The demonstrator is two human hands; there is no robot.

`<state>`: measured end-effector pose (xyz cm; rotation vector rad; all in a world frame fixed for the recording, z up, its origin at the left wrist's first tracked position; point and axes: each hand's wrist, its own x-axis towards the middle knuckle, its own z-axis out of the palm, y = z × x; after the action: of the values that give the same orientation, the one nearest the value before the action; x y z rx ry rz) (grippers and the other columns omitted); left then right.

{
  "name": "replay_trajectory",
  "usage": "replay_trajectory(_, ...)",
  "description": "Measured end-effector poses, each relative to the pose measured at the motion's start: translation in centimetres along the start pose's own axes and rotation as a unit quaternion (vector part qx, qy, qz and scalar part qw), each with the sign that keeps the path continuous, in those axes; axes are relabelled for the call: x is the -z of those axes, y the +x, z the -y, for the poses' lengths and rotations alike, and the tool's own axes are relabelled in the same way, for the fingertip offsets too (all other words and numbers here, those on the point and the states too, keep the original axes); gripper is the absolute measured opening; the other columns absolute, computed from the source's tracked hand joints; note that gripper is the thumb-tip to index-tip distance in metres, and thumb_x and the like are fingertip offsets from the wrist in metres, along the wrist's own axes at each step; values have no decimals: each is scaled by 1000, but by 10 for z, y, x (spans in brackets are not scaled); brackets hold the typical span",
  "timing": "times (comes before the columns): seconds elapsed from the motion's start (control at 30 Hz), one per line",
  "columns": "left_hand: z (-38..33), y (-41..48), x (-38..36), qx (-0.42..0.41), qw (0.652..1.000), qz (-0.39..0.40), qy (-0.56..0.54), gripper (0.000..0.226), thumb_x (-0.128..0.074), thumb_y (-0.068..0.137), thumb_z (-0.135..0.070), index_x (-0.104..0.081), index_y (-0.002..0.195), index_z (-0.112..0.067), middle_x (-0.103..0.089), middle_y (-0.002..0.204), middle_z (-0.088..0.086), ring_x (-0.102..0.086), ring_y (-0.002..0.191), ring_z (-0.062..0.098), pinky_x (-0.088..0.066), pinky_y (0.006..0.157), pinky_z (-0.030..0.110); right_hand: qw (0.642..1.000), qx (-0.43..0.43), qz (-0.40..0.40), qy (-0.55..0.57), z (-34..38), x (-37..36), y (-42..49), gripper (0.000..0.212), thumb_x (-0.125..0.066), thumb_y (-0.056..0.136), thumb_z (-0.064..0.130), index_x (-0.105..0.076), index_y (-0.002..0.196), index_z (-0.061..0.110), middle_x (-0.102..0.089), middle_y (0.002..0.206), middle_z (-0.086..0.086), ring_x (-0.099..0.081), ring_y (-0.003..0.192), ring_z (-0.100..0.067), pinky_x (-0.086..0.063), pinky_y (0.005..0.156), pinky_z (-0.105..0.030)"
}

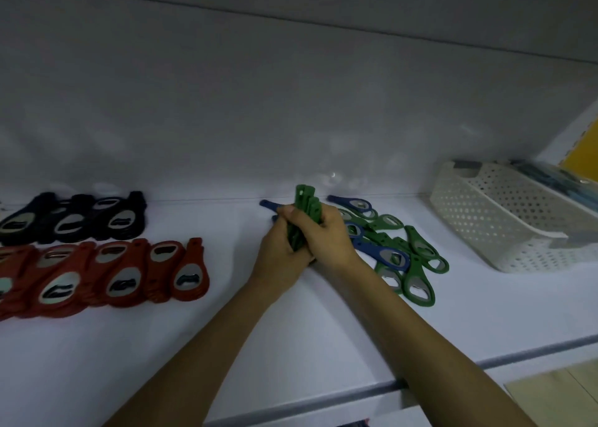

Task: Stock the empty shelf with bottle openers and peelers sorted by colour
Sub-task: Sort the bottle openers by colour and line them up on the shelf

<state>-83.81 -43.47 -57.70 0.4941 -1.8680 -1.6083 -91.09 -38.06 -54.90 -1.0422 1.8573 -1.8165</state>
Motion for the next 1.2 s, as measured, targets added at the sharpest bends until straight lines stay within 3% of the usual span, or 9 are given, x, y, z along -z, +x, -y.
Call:
replay_trajectory(0.17,-30,-8,-3,72,951,-16,-300,26,-49,82,-12,-75,81,-18,-72,83,4,-65,83,16,-52,69,25,980,16,-87,176,26,-3,-7,20,-56,93,12,-65,75,12,-75,78,-7,-70,69,-15,-54,63,-23)
replay_trajectory(0.3,-51,-21,0,137,842,-69,-517,44,-41,94,-39,-66,109,-7,-71,104,13,-69,94,24,-56,76,31,972,46,-89,212,42,-36,-20,8,-59,90,14,-63,86,20,-74,83,-11,-69,90,-28,-53,86,-43)
replay_trajectory(0.4,-60,-32,23,147,808,-96,-562,43,-39,96,-40,-64,107,-7,-74,91,12,-72,78,23,-59,68,32,975,82,-65,195,51,-60,-27,7,-68,82,17,-67,88,16,-71,88,-12,-69,88,-23,-56,82,-35)
replay_trajectory(0.5,-62,-42,50,138,821,-131,-538,33,-39,98,-29,-64,101,-8,-73,80,8,-72,69,18,-57,57,27,976,96,-38,194,60,-83,-30,9,-73,81,17,-69,84,9,-71,77,-6,-69,74,-16,-57,70,-30)
replay_trajectory(0.73,-56,-76,114,67,848,-229,-473,34,-42,98,-33,-69,89,-15,-69,87,0,-67,82,13,-52,67,25,973,62,81,206,75,-155,-54,30,-76,79,22,-52,68,7,-56,52,-1,-52,50,-14,-50,53,-27)
replay_trajectory(0.93,-54,-119,163,-7,850,-377,-368,38,-41,98,-43,-73,95,-23,-72,99,0,-68,91,12,-53,70,26,961,15,103,257,89,-218,-93,30,-71,84,19,-48,66,14,-55,57,-15,-54,56,-25,-54,65,-46)
replay_trajectory(1.03,-54,-142,174,-56,876,-456,-149,46,-39,94,-53,-75,74,-32,-72,76,-12,-68,72,2,-52,56,19,948,-52,85,302,96,-236,-103,29,-69,86,20,-51,64,15,-55,58,-10,-55,58,-26,-54,66,-46)
replay_trajectory(1.1,-50,-156,186,-95,884,-453,68,39,-42,87,-56,-68,84,-27,-69,75,-16,-63,67,-2,-47,52,14,928,-126,87,339,101,-244,-103,27,-69,86,19,-54,65,14,-58,57,-4,-57,58,-22,-54,69,-44)
replay_trajectory(1.2,-41,-172,205,-132,881,-410,196,26,-51,87,-47,-57,92,-23,-64,72,-17,-61,68,-2,-45,53,11,873,-274,99,391,108,-250,-100,26,-71,85,23,-56,67,11,-56,45,2,-57,41,-12,-54,52,-28)
